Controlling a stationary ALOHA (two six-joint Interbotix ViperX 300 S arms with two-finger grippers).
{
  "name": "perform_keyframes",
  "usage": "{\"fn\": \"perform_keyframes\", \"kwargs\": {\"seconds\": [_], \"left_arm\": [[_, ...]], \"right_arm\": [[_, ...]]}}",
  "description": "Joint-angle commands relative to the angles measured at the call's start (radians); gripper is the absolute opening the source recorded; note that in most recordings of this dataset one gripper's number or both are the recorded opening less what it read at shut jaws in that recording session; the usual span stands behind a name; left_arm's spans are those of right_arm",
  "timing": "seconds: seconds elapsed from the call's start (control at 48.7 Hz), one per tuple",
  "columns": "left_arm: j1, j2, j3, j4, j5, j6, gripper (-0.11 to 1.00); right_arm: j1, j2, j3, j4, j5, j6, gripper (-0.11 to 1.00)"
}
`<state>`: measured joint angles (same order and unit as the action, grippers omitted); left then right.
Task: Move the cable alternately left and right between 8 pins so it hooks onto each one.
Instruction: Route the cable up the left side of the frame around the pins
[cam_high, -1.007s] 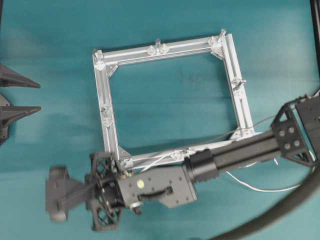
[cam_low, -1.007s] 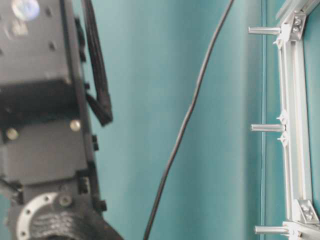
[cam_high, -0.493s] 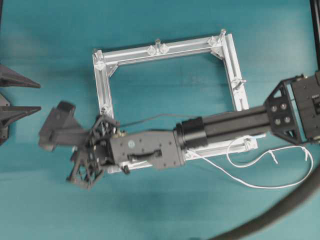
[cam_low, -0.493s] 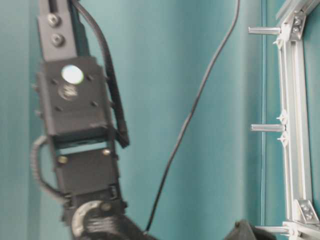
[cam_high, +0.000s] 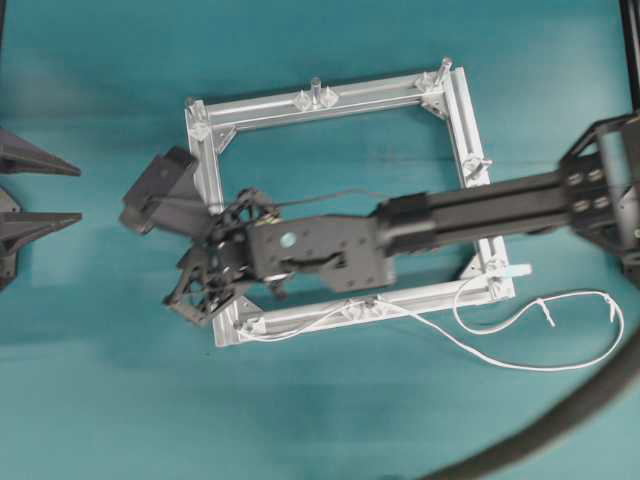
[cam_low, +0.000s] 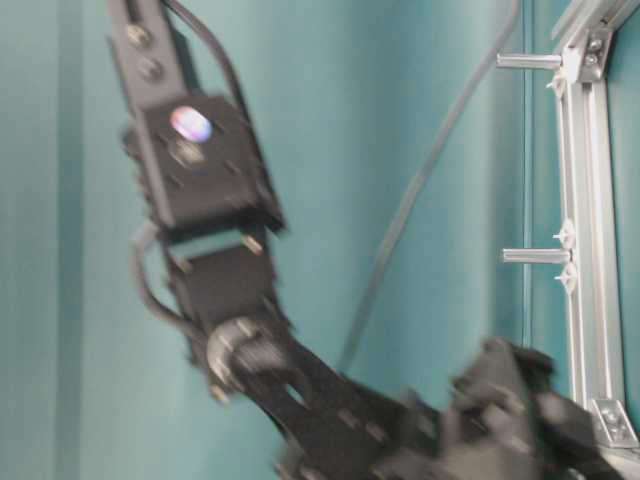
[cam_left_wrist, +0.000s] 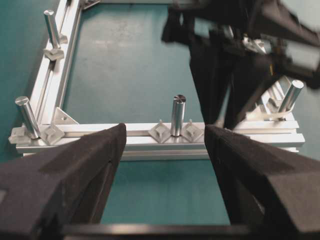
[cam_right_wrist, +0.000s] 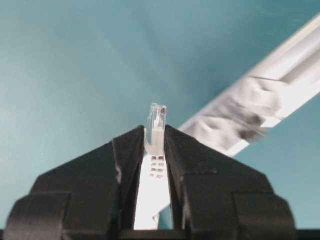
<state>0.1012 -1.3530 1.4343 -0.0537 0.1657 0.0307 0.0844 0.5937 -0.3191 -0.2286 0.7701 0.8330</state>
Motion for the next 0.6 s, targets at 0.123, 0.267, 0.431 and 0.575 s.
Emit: {"fn": "perform_keyframes", "kwargs": {"seconds": [0.123, 0.267, 0.431, 0.575], "left_arm": [[-0.003, 0.008, -0.009, 0.002, -0.006, 0.008, 0.74], [-0.003, 0.008, -0.009, 0.002, -0.006, 0.008, 0.74], [-0.003, 0.008, -0.009, 0.002, -0.006, 0.008, 0.74], [-0.003, 0.006, -0.009, 0.002, -0.008, 0.008, 0.74]], "right_arm": [[0.003, -0.179, 0.172, -0.003, -0.060, 0.087, 0.15], [-0.012, -0.219, 0.262, -0.002, -0.114, 0.150, 0.15], [-0.051, -0.225, 0.279, -0.002, -0.107, 0.144, 0.15], [-0.097, -0.218, 0.278, 0.005, -0.098, 0.081, 0.15]]}}
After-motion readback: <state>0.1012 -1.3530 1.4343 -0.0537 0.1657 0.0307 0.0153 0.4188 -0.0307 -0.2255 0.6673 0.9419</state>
